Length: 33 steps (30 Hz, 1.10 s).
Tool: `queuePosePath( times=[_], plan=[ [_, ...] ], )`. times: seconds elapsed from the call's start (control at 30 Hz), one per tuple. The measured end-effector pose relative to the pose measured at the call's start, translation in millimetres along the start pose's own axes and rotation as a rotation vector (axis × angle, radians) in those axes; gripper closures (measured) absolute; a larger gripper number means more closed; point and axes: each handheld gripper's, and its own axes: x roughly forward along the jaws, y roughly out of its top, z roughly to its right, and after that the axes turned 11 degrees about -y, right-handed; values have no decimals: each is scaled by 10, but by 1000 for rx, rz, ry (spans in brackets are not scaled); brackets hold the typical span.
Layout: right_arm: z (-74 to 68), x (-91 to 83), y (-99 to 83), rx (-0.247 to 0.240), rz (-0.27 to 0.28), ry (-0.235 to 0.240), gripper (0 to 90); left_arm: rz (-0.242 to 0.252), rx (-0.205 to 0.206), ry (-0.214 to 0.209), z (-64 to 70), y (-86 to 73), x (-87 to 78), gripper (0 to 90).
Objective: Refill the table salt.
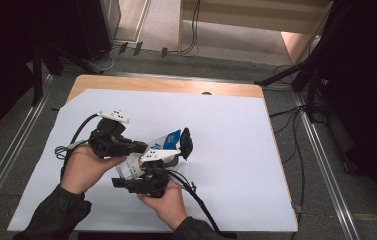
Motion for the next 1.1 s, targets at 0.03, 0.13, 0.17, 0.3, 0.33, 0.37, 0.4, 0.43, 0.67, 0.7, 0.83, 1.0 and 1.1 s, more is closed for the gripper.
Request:
queuePosePath(
  times=[0.03,0.13,0.17,0.3,0.33,0.37,0.4,0.43,0.67,0.7,0.83,1.0,1.1],
  plan=[
    [2,-1,2,4,1,2,622,1,1,-2,1,2,-1,900],
    [3,-4,7,13,4,9,625,6,3,-3,4,5,-2,899],
    [5,-6,9,14,7,11,626,6,7,1,8,6,-2,898],
    [-1,-12,12,18,10,18,626,5,13,1,15,10,-9,898],
    [-5,-12,13,22,11,20,626,5,12,0,17,11,-11,898],
    [-6,-13,14,21,11,21,626,5,13,0,17,11,-13,898],
    [-7,-13,15,21,11,22,625,6,13,0,17,11,-14,898],
    [-7,-13,17,21,10,23,626,7,13,0,15,11,-15,898],
    [-11,-15,21,13,12,20,625,11,14,1,26,12,-20,898],
    [-13,-17,22,13,12,20,625,12,15,1,26,12,-20,898],
    [-12,-20,24,17,8,23,625,9,13,-2,16,14,-19,898],
    [-7,-26,24,17,6,23,627,6,14,-3,21,14,-10,898],
    [-12,-26,25,18,6,27,624,7,15,-4,23,16,-12,898]
  ],
)
